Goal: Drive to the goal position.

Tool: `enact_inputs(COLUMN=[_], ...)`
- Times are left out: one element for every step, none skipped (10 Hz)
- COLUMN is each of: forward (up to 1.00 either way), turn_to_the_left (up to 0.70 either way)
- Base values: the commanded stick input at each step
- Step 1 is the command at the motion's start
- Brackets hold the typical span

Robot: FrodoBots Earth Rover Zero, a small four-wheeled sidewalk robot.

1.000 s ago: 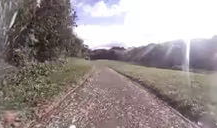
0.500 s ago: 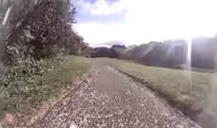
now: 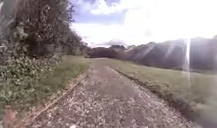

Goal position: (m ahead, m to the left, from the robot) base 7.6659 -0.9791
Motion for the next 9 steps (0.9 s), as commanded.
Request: enact_inputs(forward=[0.7,0.7,0.7,0.7,0.7,0.7,0.7,0.7,0.7], turn_to_the_left=[0.0,0.0,0.0,0.0,0.0,0.0,-0.05,-0.3,-0.25])
